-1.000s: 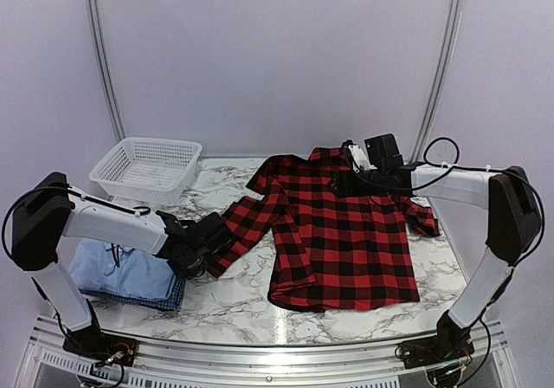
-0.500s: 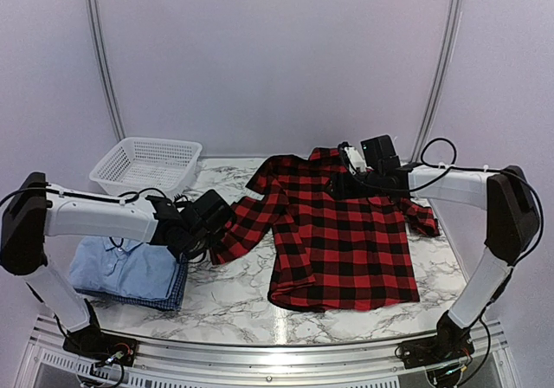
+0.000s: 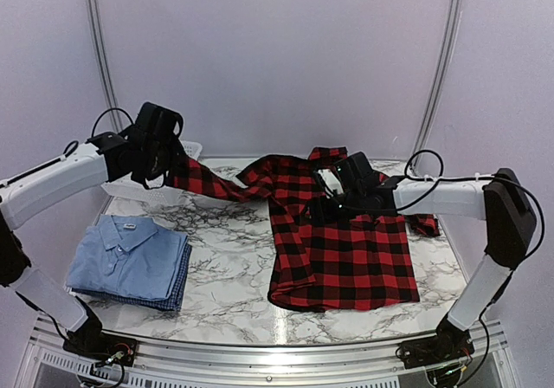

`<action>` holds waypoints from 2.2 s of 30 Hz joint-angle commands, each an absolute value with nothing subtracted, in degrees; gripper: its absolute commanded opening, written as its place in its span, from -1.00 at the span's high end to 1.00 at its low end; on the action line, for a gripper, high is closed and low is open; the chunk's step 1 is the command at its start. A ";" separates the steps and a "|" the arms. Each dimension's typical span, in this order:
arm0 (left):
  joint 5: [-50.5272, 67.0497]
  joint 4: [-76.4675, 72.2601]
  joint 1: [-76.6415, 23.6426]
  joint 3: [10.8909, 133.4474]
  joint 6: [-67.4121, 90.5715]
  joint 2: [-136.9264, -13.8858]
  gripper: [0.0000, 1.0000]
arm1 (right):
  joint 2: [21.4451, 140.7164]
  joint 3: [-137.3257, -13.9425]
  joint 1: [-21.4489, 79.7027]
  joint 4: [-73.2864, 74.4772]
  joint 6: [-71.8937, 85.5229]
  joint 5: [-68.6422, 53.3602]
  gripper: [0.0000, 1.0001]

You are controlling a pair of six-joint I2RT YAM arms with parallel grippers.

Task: Fold and stack the long sleeve shirts
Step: Adjust the corner of the shirt at the center of the board.

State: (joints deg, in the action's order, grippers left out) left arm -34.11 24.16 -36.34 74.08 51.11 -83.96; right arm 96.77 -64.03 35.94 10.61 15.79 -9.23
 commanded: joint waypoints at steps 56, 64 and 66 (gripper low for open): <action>-7.97 17.50 -16.96 114.28 30.47 -107.80 1.00 | 92.47 -51.42 54.95 14.81 38.04 -5.42 0.83; -8.19 17.51 -16.74 115.42 29.40 -107.88 1.00 | 99.47 -67.99 61.79 19.06 32.14 -5.84 1.00; -8.20 17.50 -16.56 115.57 29.36 -108.00 1.00 | 102.72 -72.20 63.39 19.44 30.47 -7.66 1.00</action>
